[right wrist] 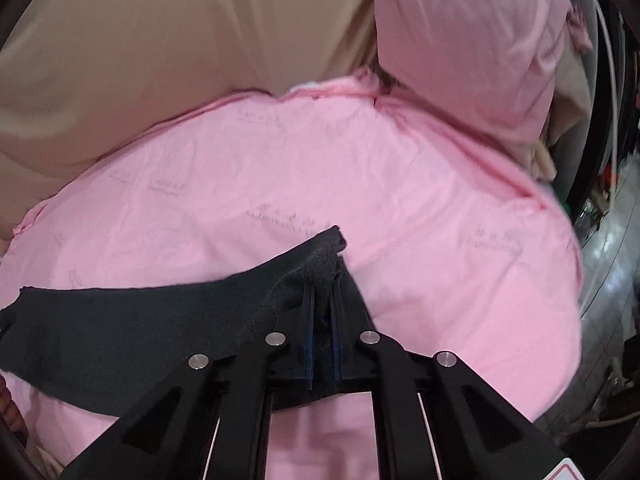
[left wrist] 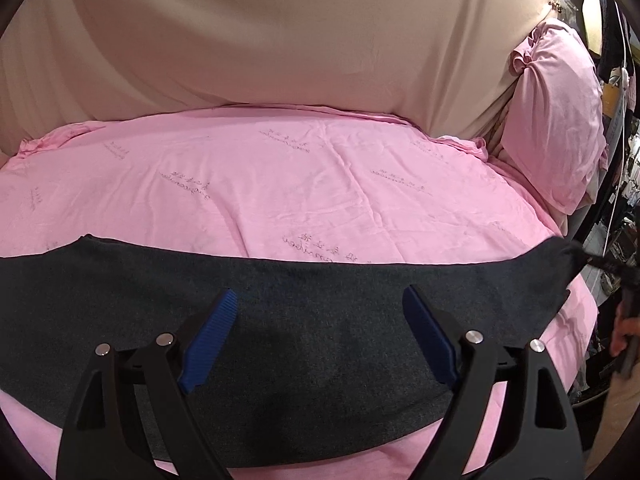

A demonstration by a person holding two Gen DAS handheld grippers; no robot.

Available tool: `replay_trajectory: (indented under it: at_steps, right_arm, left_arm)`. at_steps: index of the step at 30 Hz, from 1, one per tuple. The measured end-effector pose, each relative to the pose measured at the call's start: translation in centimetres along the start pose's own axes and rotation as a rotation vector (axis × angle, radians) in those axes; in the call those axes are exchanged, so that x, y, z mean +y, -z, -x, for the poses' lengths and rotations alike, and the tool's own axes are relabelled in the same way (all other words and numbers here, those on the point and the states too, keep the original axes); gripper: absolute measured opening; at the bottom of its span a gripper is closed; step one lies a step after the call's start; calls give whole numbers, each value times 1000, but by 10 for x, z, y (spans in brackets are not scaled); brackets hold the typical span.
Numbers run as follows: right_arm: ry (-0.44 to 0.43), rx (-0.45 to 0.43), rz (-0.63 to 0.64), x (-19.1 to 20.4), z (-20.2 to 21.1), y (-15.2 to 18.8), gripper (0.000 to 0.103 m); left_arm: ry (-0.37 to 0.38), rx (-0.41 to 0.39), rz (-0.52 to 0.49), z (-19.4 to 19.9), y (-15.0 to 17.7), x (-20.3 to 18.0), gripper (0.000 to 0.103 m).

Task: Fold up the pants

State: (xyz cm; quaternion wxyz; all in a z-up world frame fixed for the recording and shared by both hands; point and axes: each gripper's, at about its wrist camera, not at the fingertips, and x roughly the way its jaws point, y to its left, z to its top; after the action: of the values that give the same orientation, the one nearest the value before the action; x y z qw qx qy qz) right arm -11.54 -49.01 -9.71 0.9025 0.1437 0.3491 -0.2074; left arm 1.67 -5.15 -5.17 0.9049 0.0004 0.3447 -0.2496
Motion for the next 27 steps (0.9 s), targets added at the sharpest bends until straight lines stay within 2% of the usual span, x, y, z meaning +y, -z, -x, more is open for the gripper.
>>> replay_trajectory:
  at_steps: [1, 2, 4, 5, 8, 10, 13, 16, 17, 18, 20, 22, 23, 24, 26, 27]
  right_arm:
    - [53, 25, 15, -5, -4, 2, 6]
    - [116, 101, 35, -12, -25, 9, 5]
    - [310, 242, 34, -33, -67, 34, 5]
    - [289, 190, 11, -37, -61, 39, 6]
    - [145, 113, -151, -48, -26, 42, 11]
    - [70, 68, -171, -40, -10, 41, 17]
    - [-23, 65, -97, -13, -11, 31, 18]
    - [-153, 154, -55, 9, -51, 24, 18]
    - [-122, 194, -44, 11, -71, 23, 17]
    - [-96, 157, -50, 9, -79, 21, 13]
    - [-62, 179, -127, 6, -87, 14, 10]
    - [-40, 106, -140, 18, -73, 12, 21]
    - [-40, 83, -123, 28, -66, 13, 21]
    - [-50, 74, -120, 35, -62, 16, 23]
    - [-59, 62, -128, 44, -56, 27, 36]
    - [-46, 61, -127, 47, -55, 31, 38]
  left_arm:
    - [3, 4, 4, -1, 1, 1, 83]
    - [6, 13, 6, -5, 3, 0, 83]
    - [7, 36, 7, -12, 6, -1, 83]
    - [7, 51, 6, -16, 8, -2, 83]
    - [1, 69, 0, -18, 12, 0, 83]
    - [7, 66, 9, -17, 13, 4, 83]
    - [-5, 68, 18, -19, 15, 7, 83]
    - [-33, 66, 18, -21, 18, 8, 83]
    - [-57, 61, 11, -20, 19, 9, 83]
    - [-82, 57, 4, -19, 19, 9, 83]
    - [-159, 53, -18, -16, 20, 13, 83]
    - [-215, 55, -31, -14, 21, 19, 83]
    - [-229, 55, -27, -13, 21, 24, 83]
    - [-243, 60, -12, -12, 21, 31, 83]
    - [-263, 76, 7, -13, 21, 41, 83]
    - [-282, 82, 16, -14, 21, 46, 83]
